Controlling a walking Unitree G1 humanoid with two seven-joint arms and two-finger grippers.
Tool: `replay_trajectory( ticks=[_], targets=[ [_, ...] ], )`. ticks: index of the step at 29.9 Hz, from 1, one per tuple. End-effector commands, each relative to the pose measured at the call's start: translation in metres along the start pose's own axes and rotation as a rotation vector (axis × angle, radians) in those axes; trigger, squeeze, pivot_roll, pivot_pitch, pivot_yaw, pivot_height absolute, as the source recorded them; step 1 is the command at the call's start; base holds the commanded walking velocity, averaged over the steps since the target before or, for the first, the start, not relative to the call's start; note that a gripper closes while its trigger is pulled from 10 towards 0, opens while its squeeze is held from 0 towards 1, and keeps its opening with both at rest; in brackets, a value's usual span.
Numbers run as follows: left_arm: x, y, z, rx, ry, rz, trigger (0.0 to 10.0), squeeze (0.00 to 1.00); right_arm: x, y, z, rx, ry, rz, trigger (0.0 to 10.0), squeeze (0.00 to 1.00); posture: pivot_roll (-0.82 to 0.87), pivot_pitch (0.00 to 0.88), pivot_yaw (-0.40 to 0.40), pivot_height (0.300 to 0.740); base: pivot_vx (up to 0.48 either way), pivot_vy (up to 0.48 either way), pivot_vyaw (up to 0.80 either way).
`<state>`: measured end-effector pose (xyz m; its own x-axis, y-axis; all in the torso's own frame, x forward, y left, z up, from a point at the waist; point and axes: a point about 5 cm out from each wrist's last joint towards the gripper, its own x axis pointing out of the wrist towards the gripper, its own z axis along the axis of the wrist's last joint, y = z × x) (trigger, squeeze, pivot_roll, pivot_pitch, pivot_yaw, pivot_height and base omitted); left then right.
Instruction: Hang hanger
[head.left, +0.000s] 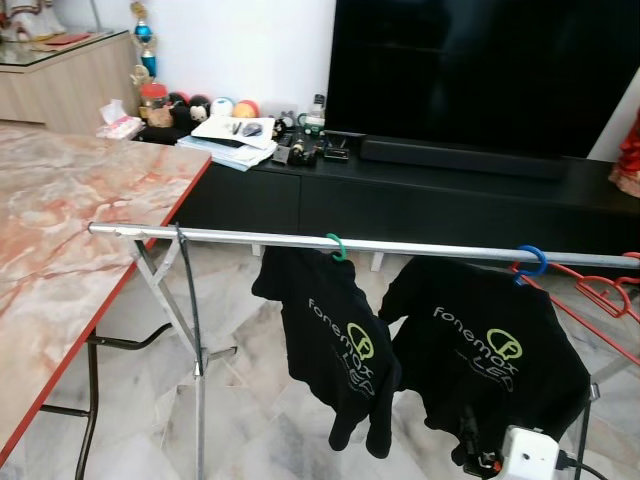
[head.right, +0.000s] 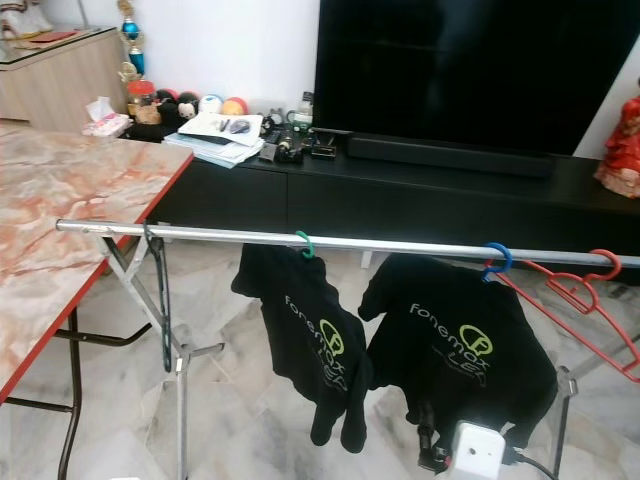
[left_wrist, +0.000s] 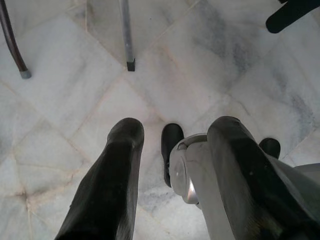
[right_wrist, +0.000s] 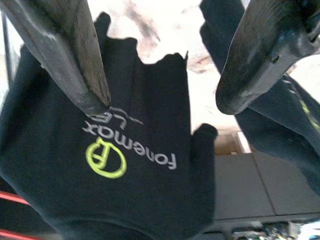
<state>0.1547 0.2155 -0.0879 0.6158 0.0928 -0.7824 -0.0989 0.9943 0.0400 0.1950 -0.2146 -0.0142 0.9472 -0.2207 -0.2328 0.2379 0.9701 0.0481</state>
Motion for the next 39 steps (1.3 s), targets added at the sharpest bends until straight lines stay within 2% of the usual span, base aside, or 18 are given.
replay_trajectory(
  ticks=[1,4,5,6,7,9,10,11,12,13,14,17,21,32,39],
  targets=[
    [0.001,0.004,0.006,-0.002,-0.021,0.007,10.0,0.0,-0.003,-0.007,-0.005,0.013,0.048,-0.036,10.0,0.0,0.19,0.0,-0.056,0.74,0.0,0.0,0.0],
    [0.002,0.005,0.01,-0.009,-0.032,0.01,10.0,0.0,-0.004,-0.014,-0.024,0.015,0.167,-0.074,10.0,0.0,0.18,0.0,-0.057,0.74,0.0,0.0,0.0],
    [0.002,0.005,0.01,-0.01,-0.033,0.01,10.0,0.0,-0.004,-0.014,-0.025,0.015,0.174,-0.077,10.0,0.0,0.18,0.0,-0.057,0.74,0.0,0.0,0.0],
    [0.002,0.004,0.01,-0.005,-0.026,0.002,10.0,0.0,-0.005,-0.018,-0.033,0.022,0.232,-0.11,10.0,0.0,0.18,0.0,-0.055,0.74,0.0,0.0,0.0],
    [0.002,0.002,0.009,0.008,-0.014,-0.006,10.0,0.0,-0.008,-0.022,-0.049,0.061,0.36,-0.154,10.0,0.0,0.18,0.0,-0.051,0.74,0.0,0.0,0.0],
    [0.002,0.002,0.008,0.01,-0.011,-0.007,10.0,0.0,-0.009,-0.023,-0.054,0.065,0.398,-0.162,10.0,0.0,0.18,0.0,-0.051,0.74,0.0,0.0,0.0],
    [0.002,0.002,0.008,0.009,-0.009,-0.005,10.0,0.0,-0.012,-0.021,-0.063,0.036,0.475,-0.131,10.0,0.0,0.17,0.0,-0.04,0.74,0.0,0.0,0.0],
    [0.002,0.001,0.008,0.011,-0.006,-0.007,10.0,0.0,-0.019,-0.018,-0.075,-0.057,0.59,-0.071,10.0,0.0,0.17,0.0,-0.04,0.74,0.0,0.0,0.0],
    [0.002,0.0,0.007,0.021,0.0,-0.013,10.0,0.0,-0.023,-0.017,-0.081,-0.125,0.656,-0.038,10.0,0.0,0.18,0.0,-0.03,0.74,0.0,0.0,0.0],
    [0.002,0.0,0.007,0.021,0.0,-0.013,10.0,0.0,-0.023,-0.017,-0.081,-0.125,0.656,-0.038,10.0,0.0,0.18,0.0,-0.03,0.74,0.0,0.0,0.0],
    [0.002,0.0,0.007,0.024,-0.001,-0.013,10.0,0.0,-0.024,-0.01,-0.084,-0.103,0.684,-0.01,10.0,0.0,0.2,0.0,-0.038,0.74,0.0,-0.319,0.0],
    [0.003,0.0,0.01,0.016,-0.014,-0.008,10.0,0.0,-0.016,0.003,-0.079,-0.038,0.653,0.017,10.0,0.0,0.19,0.0,-0.04,0.74,0.0,-0.456,0.0],
    [0.003,-0.001,0.008,0.016,-0.005,-0.007,10.0,0.0,-0.011,0.014,-0.078,-0.033,0.663,0.051,10.0,0.0,0.19,0.0,-0.033,0.74,0.0,-0.469,0.0],
    [0.003,-0.005,0.007,0.015,0.0,-0.011,10.0,0.0,-0.014,0.014,-0.081,-0.035,0.686,0.056,10.0,0.0,0.18,0.0,-0.043,0.74,0.0,-0.469,0.0],
    [0.003,-0.007,0.006,-0.005,0.01,-0.006,10.0,0.0,-0.003,0.018,-0.071,-0.019,0.62,0.109,10.0,0.0,0.17,0.0,-0.052,0.74,0.0,0.0,0.0]
  ],
)
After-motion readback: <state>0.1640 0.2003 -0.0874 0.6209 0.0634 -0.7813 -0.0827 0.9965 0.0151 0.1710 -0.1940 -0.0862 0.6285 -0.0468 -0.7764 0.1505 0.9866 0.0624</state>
